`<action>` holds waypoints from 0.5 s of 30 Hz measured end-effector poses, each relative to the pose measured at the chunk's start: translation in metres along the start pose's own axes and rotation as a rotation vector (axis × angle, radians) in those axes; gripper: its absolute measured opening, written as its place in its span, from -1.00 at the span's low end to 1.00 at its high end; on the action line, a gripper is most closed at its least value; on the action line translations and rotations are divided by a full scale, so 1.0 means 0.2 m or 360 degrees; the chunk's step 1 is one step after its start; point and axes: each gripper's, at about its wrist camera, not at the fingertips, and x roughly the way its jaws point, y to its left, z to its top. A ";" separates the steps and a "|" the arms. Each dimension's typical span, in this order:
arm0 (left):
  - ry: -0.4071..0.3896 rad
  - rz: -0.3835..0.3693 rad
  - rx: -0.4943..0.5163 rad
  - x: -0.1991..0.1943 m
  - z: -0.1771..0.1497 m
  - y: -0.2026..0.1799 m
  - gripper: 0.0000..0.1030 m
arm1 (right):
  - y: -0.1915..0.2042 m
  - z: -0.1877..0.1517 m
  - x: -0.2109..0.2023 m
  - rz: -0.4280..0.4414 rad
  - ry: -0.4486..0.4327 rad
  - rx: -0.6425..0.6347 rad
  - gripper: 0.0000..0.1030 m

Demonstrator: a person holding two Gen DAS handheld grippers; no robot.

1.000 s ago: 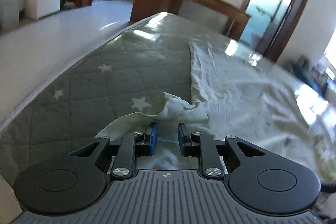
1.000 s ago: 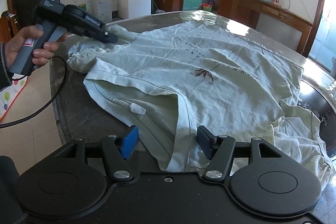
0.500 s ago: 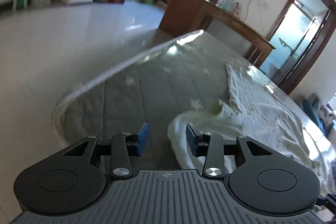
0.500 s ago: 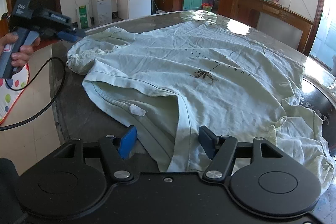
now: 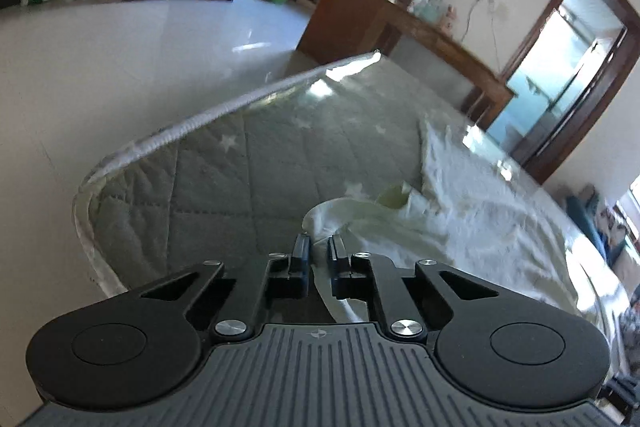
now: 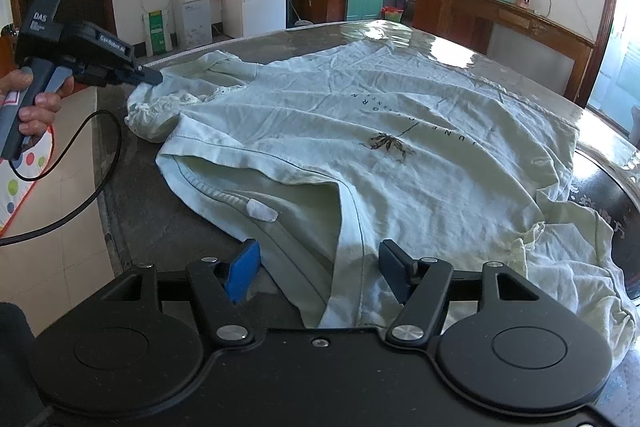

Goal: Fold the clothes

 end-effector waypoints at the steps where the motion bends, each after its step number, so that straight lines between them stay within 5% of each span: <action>1: -0.0026 -0.0013 0.0024 -0.02 0.01 -0.03 -0.84 | 0.00 0.00 0.00 -0.0001 0.0000 0.0000 0.33; 9: -0.0147 -0.0291 0.0436 -0.14 -0.04 -0.36 -0.85 | 0.01 0.01 0.01 -0.0003 -0.0006 0.0010 0.34; 15: 0.0048 -0.0528 0.0732 -0.04 -0.24 -0.59 -0.84 | 0.02 0.00 0.01 -0.0008 -0.0014 0.0013 0.34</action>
